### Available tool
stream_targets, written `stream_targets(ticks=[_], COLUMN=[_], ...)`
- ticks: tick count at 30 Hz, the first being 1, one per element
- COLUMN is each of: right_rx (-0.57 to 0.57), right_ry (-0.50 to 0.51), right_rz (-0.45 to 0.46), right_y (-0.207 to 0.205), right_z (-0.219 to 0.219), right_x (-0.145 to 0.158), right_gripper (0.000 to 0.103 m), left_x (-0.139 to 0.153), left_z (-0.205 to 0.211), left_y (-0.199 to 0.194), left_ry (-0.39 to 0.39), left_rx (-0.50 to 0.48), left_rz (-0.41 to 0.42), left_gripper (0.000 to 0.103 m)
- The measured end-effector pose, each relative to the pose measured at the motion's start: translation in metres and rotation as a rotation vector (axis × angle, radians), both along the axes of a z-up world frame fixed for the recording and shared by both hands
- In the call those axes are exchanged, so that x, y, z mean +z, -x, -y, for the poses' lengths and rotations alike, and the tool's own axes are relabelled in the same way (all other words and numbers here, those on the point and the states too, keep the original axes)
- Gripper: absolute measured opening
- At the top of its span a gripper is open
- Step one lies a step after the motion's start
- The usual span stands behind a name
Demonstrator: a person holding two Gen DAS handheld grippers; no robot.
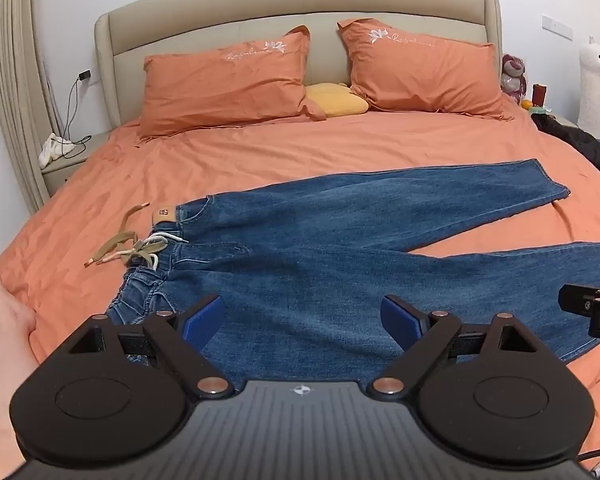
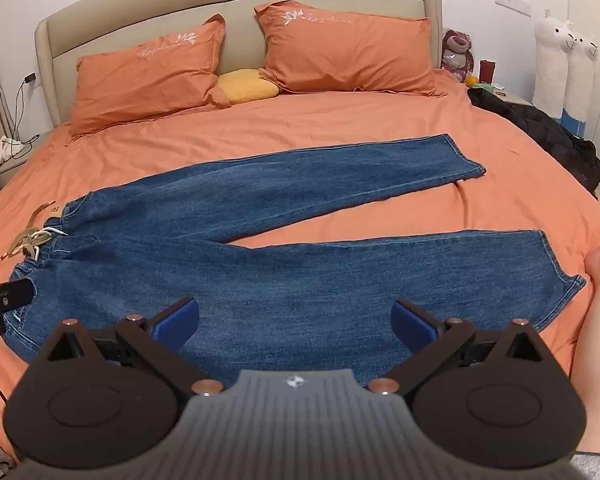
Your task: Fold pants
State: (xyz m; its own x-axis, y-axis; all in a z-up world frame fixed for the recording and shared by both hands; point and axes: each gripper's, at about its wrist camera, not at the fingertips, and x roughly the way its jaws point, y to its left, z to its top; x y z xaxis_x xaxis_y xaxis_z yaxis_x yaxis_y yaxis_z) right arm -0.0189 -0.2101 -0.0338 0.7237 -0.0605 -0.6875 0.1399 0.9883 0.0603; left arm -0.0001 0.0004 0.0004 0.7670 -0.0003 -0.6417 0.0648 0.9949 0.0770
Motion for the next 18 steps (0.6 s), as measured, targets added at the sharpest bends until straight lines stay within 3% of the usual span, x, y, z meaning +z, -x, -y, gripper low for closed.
stream_targets(ticks=[18], right_rx=[0.025], right_ry=[0.001], right_rz=[0.007], right_y=[0.004], right_z=[-0.003], right_x=[0.006], right_gripper=[0.098], left_x=[0.001], left_z=[-0.001], left_y=[0.003], left_ry=[-0.037], left_rx=[0.014], left_rz=[-0.031], left_gripper=[0.103])
